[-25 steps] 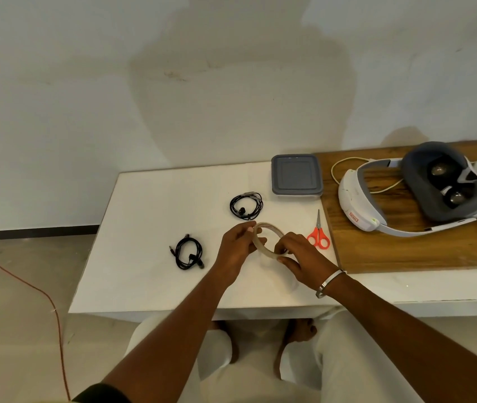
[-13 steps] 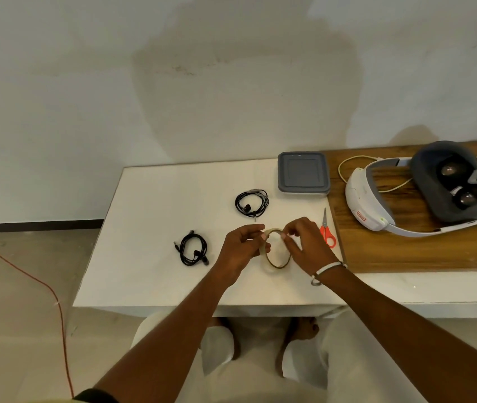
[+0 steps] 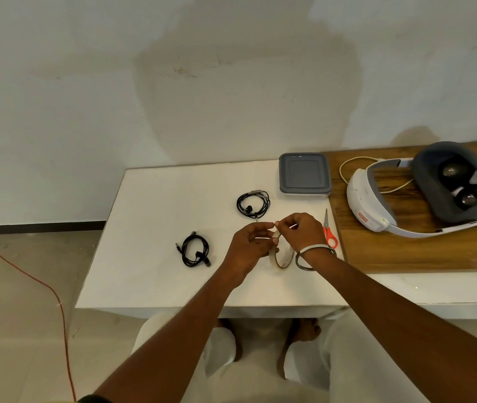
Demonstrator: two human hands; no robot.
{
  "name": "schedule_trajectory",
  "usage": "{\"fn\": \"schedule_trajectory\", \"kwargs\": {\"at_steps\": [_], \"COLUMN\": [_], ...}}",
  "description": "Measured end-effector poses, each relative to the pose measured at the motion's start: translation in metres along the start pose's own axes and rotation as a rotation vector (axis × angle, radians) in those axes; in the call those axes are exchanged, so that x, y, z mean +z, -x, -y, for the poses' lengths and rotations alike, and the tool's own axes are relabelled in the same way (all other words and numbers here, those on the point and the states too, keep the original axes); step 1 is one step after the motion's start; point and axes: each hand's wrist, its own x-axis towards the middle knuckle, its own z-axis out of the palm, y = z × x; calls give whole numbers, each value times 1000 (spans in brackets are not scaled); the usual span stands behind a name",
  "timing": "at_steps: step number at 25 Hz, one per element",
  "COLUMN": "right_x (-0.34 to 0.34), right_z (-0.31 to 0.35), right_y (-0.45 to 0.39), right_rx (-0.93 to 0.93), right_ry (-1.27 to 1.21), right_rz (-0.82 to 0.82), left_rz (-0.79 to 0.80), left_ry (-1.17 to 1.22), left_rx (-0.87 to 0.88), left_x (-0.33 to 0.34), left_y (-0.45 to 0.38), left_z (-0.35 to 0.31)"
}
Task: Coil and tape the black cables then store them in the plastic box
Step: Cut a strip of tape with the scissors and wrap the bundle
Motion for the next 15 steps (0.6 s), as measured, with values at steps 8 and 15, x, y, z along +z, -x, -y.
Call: {"fn": "schedule_trajectory", "kwargs": {"at_steps": [8,15], "right_x": [-11,-15], "right_z": [5,6], "right_y": [-1,-2], "right_rx": [-28,-111], "right_ry": [18,72], "right_rz": [91,174], "left_rz": [91,154], "left_ry": [-36,-180], "left_rx": [50,58], "left_x": [5,3], "left_y": [5,2], "left_z": [-9,-15]}}
